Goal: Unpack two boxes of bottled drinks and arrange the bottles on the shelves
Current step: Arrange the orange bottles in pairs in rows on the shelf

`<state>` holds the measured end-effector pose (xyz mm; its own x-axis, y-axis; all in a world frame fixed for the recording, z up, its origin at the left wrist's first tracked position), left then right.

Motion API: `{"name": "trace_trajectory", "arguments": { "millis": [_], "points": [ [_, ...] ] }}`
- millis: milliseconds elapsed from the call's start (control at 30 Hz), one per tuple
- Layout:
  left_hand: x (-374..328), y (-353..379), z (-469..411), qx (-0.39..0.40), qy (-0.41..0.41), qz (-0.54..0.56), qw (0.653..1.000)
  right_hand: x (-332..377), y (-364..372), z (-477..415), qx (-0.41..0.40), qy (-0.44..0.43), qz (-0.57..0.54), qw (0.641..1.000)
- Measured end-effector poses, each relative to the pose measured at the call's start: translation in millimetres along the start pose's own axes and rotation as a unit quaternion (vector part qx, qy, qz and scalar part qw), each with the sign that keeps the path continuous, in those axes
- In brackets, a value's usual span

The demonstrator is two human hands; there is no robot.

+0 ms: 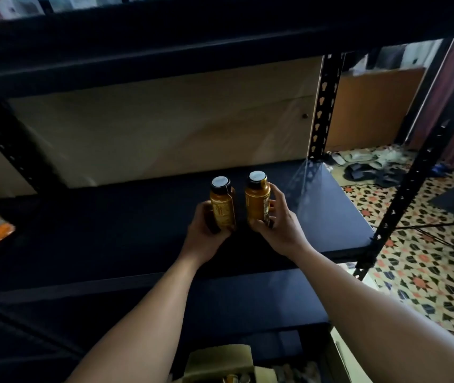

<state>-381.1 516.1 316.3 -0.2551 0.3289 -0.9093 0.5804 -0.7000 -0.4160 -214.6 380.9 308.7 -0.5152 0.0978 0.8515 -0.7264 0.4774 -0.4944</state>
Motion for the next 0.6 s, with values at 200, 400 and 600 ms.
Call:
{"name": "trace_trajectory", "arguments": {
  "millis": [200,400,600],
  "points": [
    [-12.9,8.2,-1.6,-0.015,0.004,0.023,1.0,-0.9,1.0,-0.2,-0.012,0.009,0.018,1.0],
    [-6.3,9.3,2.3,-0.033,0.024,0.037,0.998,0.4,0.3,1.7,-0.011,0.014,0.036,0.999],
    [-6.7,8.7,2.2,-0.034,0.017,0.031,0.999,-2.3,0.6,0.8,0.0,0.015,0.04,0.999]
  ]
}}
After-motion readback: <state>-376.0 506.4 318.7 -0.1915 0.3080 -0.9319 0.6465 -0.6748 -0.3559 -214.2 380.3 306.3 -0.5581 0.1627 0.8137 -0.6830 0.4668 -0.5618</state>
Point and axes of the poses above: each hand's wrist, its own z-axis away from the middle knuckle, its own y-axis out of the palm, x = y × z, the point moved 1 cm from there along -z, towards the middle knuckle, and after that the axes turned 12 degrees about x, right-handed, at the moved point
